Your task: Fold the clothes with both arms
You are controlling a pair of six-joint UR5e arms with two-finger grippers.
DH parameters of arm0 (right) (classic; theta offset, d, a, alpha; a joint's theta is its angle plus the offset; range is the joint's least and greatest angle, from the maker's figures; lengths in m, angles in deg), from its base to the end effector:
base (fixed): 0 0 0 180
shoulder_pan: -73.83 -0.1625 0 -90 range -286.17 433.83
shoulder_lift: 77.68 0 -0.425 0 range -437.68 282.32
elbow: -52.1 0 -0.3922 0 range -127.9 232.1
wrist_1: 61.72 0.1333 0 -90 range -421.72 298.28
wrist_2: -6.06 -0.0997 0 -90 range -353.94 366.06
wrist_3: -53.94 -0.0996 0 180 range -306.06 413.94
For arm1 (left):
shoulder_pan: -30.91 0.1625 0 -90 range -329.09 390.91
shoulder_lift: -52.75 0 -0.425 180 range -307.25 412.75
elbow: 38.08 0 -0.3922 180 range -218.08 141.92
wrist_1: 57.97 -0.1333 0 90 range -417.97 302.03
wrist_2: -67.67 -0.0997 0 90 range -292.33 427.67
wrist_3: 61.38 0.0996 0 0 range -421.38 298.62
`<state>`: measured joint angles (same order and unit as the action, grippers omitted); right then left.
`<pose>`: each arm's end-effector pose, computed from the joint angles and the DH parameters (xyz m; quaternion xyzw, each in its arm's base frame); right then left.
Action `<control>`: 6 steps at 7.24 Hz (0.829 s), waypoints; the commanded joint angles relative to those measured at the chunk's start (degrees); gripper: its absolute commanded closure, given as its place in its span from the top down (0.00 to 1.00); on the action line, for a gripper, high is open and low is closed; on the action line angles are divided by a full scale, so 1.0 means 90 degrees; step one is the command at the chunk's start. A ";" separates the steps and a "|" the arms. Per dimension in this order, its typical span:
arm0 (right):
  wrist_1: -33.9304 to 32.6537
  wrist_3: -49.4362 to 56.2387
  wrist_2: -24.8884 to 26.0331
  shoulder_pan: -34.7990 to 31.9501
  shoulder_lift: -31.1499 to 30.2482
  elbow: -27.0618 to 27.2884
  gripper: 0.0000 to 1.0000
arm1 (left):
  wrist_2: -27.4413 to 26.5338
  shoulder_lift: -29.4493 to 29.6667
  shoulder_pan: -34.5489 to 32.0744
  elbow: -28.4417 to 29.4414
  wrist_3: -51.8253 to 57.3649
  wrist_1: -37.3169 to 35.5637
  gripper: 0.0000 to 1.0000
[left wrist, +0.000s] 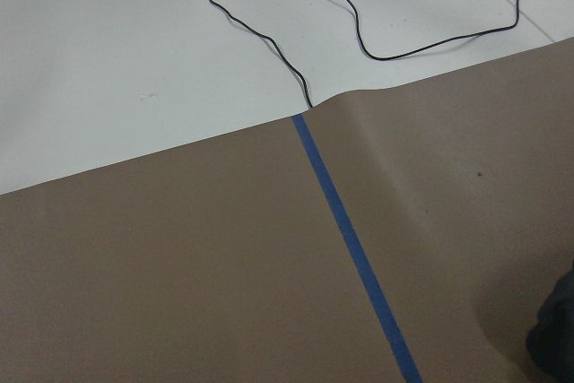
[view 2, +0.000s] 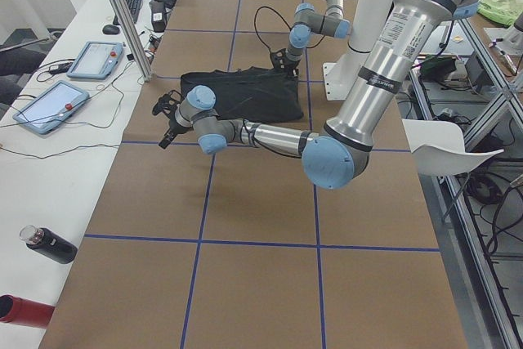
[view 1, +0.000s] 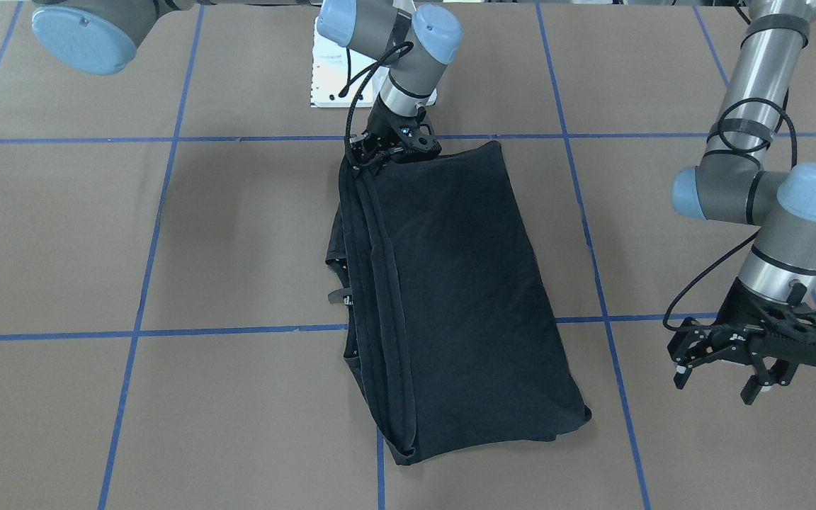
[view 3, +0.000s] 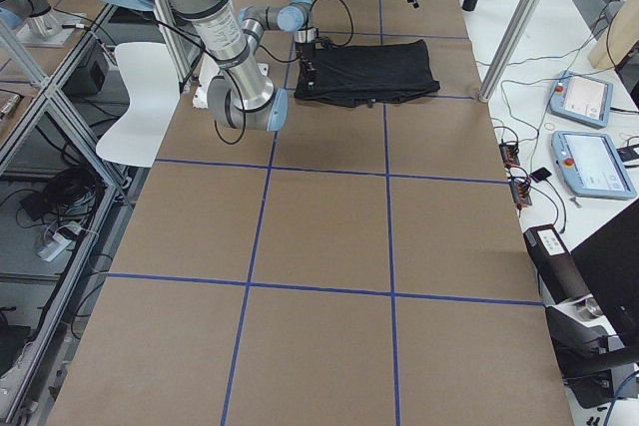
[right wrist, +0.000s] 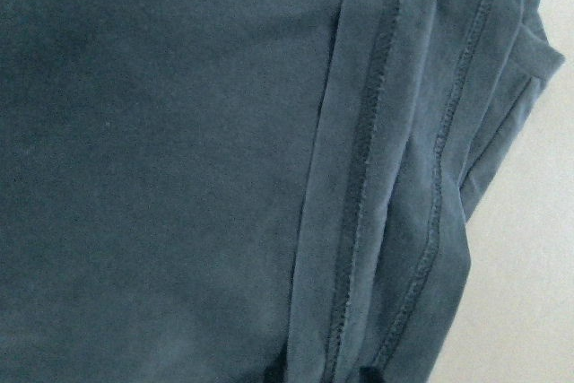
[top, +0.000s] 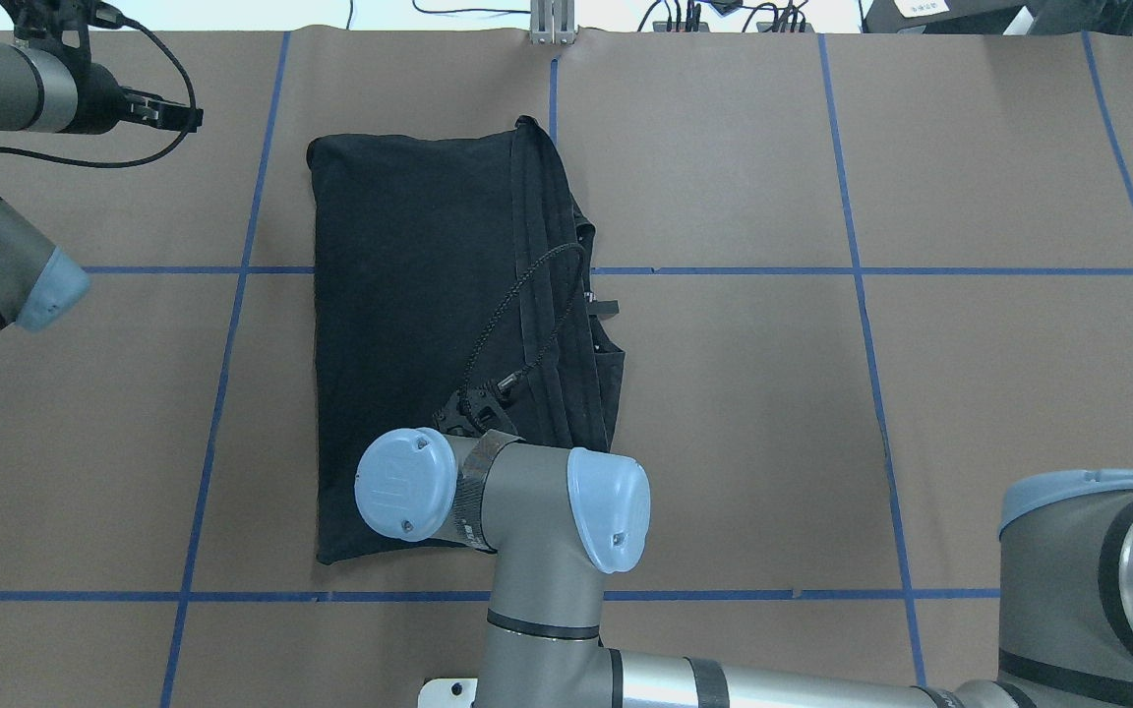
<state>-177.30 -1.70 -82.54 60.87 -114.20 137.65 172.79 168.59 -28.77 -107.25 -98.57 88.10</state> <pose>-0.6808 -0.2959 0.1710 0.0925 -0.1813 -0.1793 0.9625 0.2649 -0.6656 0.4700 0.3558 0.3741 0.0156 0.8563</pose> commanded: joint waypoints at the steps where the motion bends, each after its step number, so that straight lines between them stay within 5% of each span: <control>1: -0.0009 0.0000 0.0058 0.0004 -0.0034 0.0006 0.00 | 0.0000 0.0000 -0.0009 -0.0010 -0.0008 0.0000 1.00; 3: -0.0047 0.0000 0.0107 -0.0054 -0.0170 0.0162 0.00 | 0.0000 0.0000 0.0000 -0.0010 -0.0008 0.0000 1.00; 6: -0.0077 -0.0135 0.0117 -0.0055 -0.1709 0.1848 0.00 | 0.0000 0.0000 0.0000 -0.0020 -0.0008 0.0000 1.00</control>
<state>-177.93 -2.09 -81.56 60.15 -124.20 148.54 172.79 168.59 -28.77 -107.40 -98.64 88.10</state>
